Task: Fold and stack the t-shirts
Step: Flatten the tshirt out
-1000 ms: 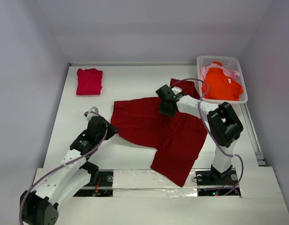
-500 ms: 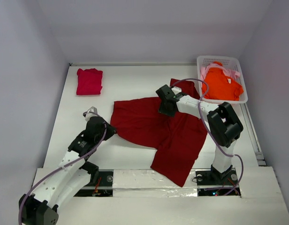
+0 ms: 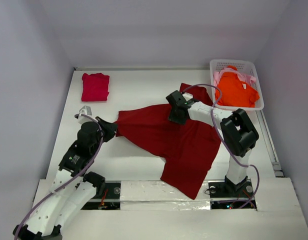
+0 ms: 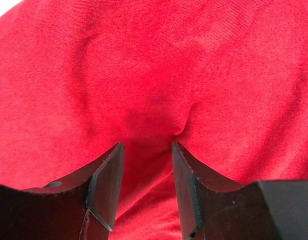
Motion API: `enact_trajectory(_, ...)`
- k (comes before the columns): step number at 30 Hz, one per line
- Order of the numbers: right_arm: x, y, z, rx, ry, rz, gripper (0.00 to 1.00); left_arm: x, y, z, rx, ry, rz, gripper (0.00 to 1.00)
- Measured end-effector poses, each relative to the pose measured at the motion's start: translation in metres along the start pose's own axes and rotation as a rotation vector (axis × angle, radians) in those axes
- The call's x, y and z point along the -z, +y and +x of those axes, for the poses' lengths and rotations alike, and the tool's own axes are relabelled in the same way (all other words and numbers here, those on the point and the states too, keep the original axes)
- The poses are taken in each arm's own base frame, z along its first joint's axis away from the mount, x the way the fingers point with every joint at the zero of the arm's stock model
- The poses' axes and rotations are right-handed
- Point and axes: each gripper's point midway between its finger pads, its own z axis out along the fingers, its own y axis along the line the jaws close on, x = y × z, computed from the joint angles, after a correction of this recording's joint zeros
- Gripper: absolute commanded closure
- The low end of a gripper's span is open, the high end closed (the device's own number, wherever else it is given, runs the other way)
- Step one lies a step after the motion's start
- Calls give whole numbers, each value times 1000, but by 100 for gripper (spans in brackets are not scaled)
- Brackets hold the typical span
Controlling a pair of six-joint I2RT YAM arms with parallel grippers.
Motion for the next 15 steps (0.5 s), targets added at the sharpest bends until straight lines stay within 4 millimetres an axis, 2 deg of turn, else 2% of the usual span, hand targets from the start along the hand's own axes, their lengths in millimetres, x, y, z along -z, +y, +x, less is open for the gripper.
enact_trajectory(3, 0, 1, -1, -1, -2, -3, 52, -1, 3, 3, -5, 10, -11, 100)
enact_trajectory(10, 0, 0, 0, 2, -1, -3, 52, -9, 20, 24, -23, 74, -53, 100)
enact_trajectory(15, -1, 1, 0, 3, -1, -5, 52, -8, 18, 24, -26, 78, -43, 100)
